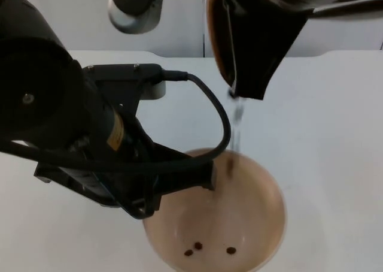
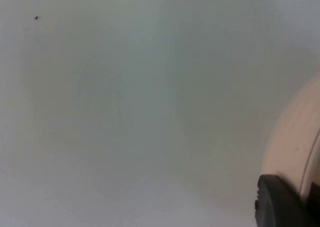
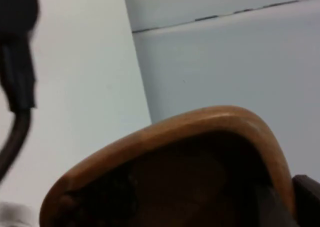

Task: Pick up the bowl with the left hand and pour the coffee beans from the cup into the bowl with the right hand.

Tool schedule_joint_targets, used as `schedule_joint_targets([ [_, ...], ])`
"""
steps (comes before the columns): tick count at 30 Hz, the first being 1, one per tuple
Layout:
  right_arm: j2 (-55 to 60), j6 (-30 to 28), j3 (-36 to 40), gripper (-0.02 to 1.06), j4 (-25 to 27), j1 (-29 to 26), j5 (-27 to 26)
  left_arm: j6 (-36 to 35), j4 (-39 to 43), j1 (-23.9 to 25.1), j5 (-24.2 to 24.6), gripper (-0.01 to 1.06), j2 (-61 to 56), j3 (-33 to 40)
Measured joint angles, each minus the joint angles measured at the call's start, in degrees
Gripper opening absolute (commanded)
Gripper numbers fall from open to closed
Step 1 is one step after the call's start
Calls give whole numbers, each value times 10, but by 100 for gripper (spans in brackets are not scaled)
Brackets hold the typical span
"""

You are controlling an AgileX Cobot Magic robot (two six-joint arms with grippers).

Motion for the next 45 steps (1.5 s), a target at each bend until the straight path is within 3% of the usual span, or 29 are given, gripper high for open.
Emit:
schedule_joint_targets([
  [30, 0, 5, 0, 0, -20, 16, 13, 0, 0, 0, 0, 0, 0, 0],
  [45, 0, 59, 0, 0, -7, 16, 18, 0, 0, 0, 0, 0, 0, 0],
])
